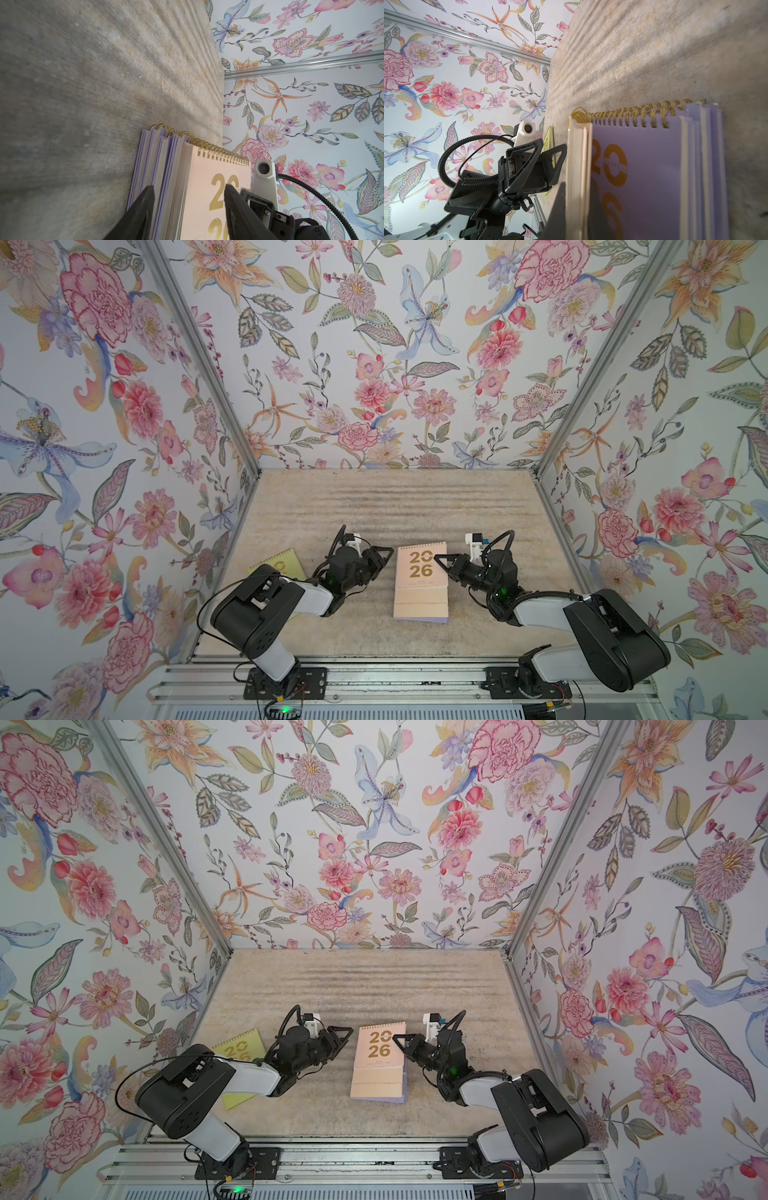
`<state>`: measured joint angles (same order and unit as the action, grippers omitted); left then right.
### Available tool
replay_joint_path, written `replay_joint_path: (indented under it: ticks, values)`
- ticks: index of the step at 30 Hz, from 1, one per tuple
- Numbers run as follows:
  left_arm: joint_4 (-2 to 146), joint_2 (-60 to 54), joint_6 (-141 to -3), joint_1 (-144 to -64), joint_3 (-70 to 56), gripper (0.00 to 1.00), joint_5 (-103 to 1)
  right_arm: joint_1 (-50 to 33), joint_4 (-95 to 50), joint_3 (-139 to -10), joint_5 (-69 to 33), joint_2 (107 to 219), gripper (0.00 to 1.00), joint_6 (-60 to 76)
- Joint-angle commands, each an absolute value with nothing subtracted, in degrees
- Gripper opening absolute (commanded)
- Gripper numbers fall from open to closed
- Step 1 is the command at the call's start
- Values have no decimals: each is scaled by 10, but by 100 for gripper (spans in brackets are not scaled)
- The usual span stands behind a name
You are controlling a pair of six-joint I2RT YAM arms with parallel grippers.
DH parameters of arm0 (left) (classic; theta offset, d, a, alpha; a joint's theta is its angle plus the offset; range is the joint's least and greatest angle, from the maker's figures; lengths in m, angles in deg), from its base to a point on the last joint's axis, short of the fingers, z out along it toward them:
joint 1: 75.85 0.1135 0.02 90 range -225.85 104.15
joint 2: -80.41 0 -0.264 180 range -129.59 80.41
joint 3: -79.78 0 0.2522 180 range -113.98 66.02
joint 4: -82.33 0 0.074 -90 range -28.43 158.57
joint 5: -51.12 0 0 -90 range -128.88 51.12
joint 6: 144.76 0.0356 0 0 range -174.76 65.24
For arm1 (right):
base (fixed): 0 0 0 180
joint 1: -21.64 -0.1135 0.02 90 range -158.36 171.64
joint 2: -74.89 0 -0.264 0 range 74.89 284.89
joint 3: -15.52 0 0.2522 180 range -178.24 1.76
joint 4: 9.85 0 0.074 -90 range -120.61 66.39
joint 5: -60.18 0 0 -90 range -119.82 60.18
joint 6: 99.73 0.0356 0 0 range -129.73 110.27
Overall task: Stack the calendars
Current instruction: Place the calendar at the calendar.
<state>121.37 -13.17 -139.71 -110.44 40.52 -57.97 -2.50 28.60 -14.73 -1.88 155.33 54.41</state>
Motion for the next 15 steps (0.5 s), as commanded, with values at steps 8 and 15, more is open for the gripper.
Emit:
replay_joint_path:
  ticks: [8, 15]
  values:
    - [1221, -145, -1407, -1111, 406, 57, -585, -4, 283, -134, -15, 1557, 16, 532]
    - [1222, -150, -1408, -1111, 404, 57, -588, -5, 233, -147, -14, 1551, 18, 515]
